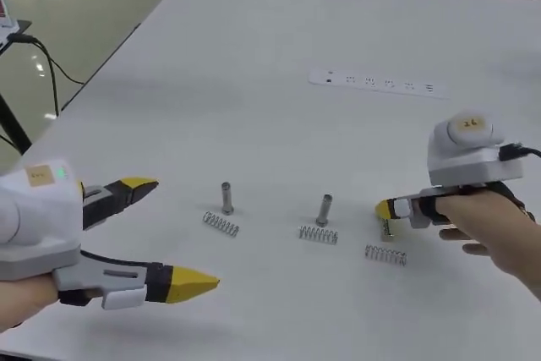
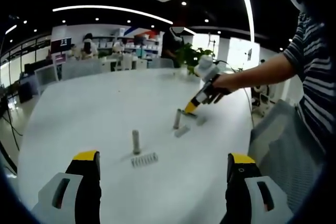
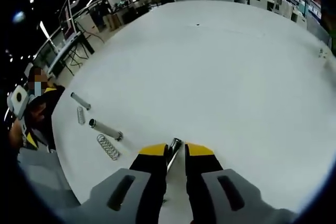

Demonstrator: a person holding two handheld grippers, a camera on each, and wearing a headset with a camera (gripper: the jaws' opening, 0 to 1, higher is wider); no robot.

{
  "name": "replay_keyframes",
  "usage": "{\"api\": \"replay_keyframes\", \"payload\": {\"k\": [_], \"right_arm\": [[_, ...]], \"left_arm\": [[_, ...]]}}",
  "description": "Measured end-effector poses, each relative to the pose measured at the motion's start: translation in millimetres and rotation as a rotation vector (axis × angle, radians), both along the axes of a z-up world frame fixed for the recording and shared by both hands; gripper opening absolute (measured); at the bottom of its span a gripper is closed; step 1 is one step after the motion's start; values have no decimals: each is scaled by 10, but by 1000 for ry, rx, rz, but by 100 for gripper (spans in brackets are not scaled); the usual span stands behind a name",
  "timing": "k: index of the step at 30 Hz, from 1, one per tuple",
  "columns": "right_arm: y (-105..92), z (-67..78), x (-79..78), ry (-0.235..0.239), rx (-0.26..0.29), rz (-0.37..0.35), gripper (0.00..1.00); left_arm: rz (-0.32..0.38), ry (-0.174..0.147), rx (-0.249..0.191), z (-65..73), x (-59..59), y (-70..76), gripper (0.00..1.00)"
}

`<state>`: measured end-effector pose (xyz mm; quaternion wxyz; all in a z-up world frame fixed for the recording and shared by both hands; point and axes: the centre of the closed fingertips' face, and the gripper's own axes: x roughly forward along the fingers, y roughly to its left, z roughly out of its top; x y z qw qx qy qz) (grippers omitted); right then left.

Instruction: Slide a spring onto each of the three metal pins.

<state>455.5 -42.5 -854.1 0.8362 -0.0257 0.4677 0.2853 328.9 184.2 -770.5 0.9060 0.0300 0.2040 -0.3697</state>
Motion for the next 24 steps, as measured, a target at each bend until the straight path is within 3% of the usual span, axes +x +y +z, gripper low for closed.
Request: {"api": "replay_keyframes", "payload": {"k": [8,15,24], "right_arm": [[6,-72,-1,26,-38,-19,6],[-8,-90,-38,27,-35,-7,5],[-3,31,-93,-5,-3,20,5]], "left_arm": [[-2,5,-2,-16,-3,-21,98],[-3,5,-3,-13,-4,-28,98],[1,4,-1,-11,5,-20,98]]}}
